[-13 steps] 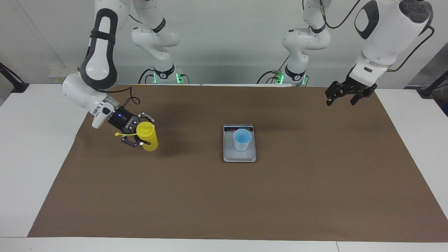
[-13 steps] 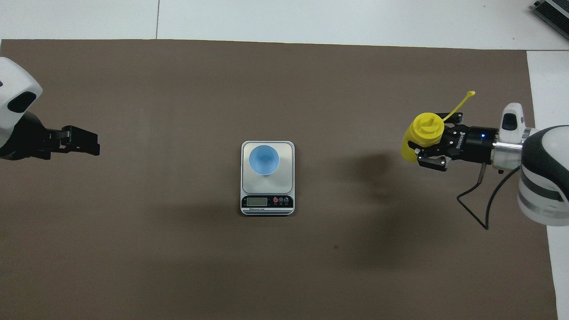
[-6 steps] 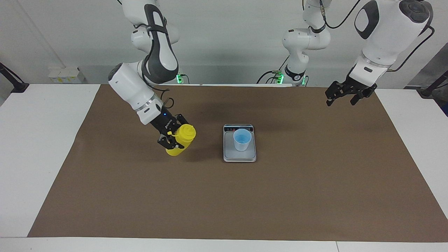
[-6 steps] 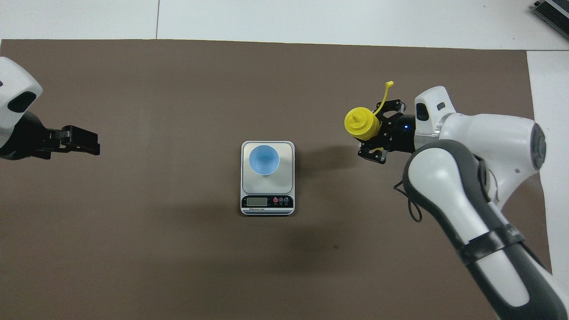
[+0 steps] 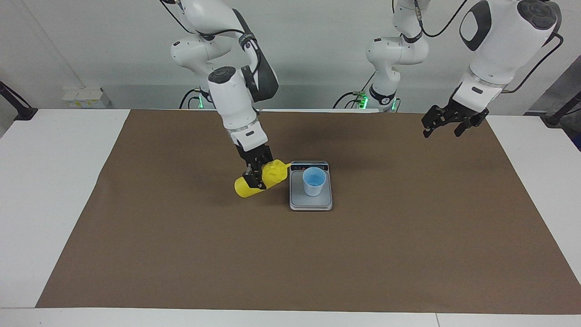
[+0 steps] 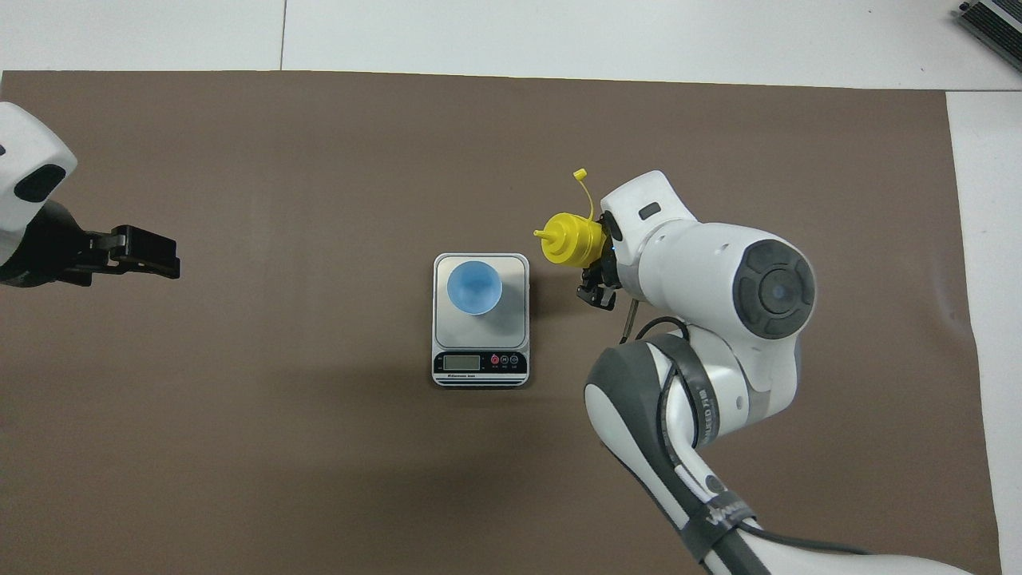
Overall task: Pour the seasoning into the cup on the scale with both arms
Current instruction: 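Lift the yellow bottle with the right gripper toward the cup, then tilt the yellow bottle nozzle-down over the blue cup with the right gripper, then turn the bottle upright and carry it back with the right gripper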
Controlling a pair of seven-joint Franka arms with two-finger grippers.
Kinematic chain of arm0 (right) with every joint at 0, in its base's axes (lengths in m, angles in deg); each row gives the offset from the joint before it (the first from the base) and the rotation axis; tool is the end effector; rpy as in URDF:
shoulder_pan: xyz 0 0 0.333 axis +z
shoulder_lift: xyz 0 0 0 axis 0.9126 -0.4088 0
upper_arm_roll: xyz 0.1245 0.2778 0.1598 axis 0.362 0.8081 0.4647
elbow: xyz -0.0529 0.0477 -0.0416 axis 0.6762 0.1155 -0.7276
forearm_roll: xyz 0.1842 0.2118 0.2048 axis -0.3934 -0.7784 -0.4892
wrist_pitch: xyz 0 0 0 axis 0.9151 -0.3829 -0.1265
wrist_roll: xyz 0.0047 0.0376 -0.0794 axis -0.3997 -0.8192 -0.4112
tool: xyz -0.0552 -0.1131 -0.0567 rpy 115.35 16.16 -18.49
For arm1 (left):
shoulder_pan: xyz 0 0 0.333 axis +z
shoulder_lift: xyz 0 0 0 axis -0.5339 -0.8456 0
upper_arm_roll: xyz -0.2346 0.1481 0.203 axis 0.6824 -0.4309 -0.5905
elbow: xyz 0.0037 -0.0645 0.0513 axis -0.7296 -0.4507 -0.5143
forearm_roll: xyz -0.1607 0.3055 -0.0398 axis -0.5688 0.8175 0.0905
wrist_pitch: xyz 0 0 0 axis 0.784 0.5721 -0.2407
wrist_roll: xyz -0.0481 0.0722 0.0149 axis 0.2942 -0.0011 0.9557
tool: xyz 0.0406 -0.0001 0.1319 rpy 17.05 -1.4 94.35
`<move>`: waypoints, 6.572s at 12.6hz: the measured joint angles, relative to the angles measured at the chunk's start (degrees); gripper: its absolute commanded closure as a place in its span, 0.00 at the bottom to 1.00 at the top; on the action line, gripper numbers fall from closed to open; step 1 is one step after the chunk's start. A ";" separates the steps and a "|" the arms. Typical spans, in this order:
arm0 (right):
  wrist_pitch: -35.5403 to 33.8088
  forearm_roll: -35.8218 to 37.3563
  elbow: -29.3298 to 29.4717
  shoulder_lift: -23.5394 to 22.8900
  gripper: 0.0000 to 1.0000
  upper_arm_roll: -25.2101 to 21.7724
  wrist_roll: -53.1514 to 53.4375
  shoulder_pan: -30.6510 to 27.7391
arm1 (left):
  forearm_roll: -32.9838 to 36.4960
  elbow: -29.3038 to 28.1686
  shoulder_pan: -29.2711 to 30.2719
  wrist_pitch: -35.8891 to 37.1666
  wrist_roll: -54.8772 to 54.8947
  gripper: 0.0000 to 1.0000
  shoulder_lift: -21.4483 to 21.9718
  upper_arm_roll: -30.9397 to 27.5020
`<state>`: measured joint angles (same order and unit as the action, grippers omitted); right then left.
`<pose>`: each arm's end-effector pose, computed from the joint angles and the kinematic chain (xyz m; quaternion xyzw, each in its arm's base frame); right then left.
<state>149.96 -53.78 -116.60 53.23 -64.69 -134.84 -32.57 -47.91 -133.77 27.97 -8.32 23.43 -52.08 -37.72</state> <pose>0.5441 0.2462 0.4523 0.7784 0.5971 0.1918 0.0291 0.4973 -0.0606 0.5950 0.9996 0.0082 -0.0110 0.0231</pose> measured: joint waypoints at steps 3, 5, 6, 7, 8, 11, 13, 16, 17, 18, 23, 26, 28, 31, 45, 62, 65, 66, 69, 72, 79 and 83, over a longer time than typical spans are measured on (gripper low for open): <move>0.01 13.47 0.40 -1.58 0.64 0.01 9.79 2.08 | 0.00 0.00 0.00 -0.01 0.00 0.00 0.00 0.00; 0.01 22.09 0.62 -2.07 0.69 0.01 14.20 3.12 | 0.00 0.00 0.00 -0.02 0.00 0.00 0.00 0.03; -0.04 27.25 0.89 -2.10 0.73 0.01 16.44 3.30 | 0.00 0.00 -0.01 -0.02 0.00 0.00 0.00 0.06; -0.45 32.13 1.53 -2.10 0.78 0.01 18.15 3.36 | 0.00 0.00 -0.01 -0.02 0.00 0.00 0.00 0.06; -1.28 35.41 2.26 -2.10 0.81 0.00 18.98 3.60 | 0.00 0.00 -0.01 -0.02 0.00 0.00 0.00 0.07; -2.66 43.88 3.16 -2.10 0.92 0.01 20.87 4.90 | 0.00 0.00 -0.01 -0.02 0.00 0.00 0.00 0.05; -2.68 52.78 3.17 -2.11 1.00 0.00 24.65 5.23 | 0.00 0.00 0.04 -0.02 0.00 0.00 0.00 -0.14; -3.62 63.10 3.07 -2.42 1.00 0.02 30.38 7.26 | 0.00 0.00 0.04 -0.03 0.00 0.00 0.00 -0.23; -4.49 65.16 3.04 -2.60 1.00 0.02 31.19 8.19 | 0.00 0.00 0.04 -0.03 0.01 0.00 0.00 -0.18; -5.04 68.10 2.89 -2.74 1.00 0.03 31.46 8.83 | 0.00 0.00 0.03 -0.03 0.01 0.00 0.00 -0.16; -8.31 82.39 1.91 -3.21 1.00 0.07 32.64 11.33 | 0.00 0.00 0.00 -0.03 0.01 0.00 0.00 -0.03; -16.11 91.77 1.28 -5.42 1.00 0.14 39.16 15.69 | 0.00 0.00 0.00 -0.04 0.01 0.00 0.00 -0.03; -19.37 93.77 1.26 -6.94 1.00 0.16 40.47 17.72 | 0.00 0.00 0.00 -0.05 0.01 0.00 0.00 -0.03; -23.50 99.91 1.15 -8.35 1.00 0.16 42.57 18.48 | 0.00 0.00 -0.01 -0.07 0.00 0.00 0.00 0.02; -17.80 93.21 1.88 -6.02 1.00 0.03 44.58 16.12 | 0.00 0.00 0.00 0.00 0.00 0.00 0.00 -0.11; 17.21 53.38 -13.85 7.90 1.00 -0.26 44.42 -10.49 | 0.00 -0.14 0.01 0.03 0.00 0.00 0.00 -0.15; 21.11 52.67 -15.94 7.91 1.00 -0.27 44.54 -14.49 | 0.00 -0.15 0.01 0.03 0.00 0.00 0.00 -0.15; 21.20 50.82 -16.05 7.91 1.00 -0.27 44.59 -15.29 | 0.00 -0.16 0.01 0.03 0.00 0.00 0.00 -0.15; 21.22 40.66 -16.13 7.90 1.00 -0.24 44.46 -15.80 | 0.00 -0.25 0.01 0.03 0.00 0.00 0.00 -0.15; 21.21 32.87 -16.14 7.89 1.00 -0.15 44.46 -15.74 | 0.00 -0.32 0.01 0.03 0.00 0.00 0.00 -0.15; 8.96 -6.71 -10.16 9.43 1.00 -0.14 16.32 -16.69 | 0.00 -0.69 0.01 0.03 0.00 0.00 0.00 -0.15; 1.77 -34.88 -10.49 11.36 1.00 -0.48 -15.02 -23.77 | 0.00 -0.76 0.01 0.03 0.00 0.00 0.01 -0.15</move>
<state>151.73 -88.66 -127.09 64.60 -65.18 -149.86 -56.34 -47.91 -134.53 27.98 -8.28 23.43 -52.07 -37.87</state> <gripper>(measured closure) 0.573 0.000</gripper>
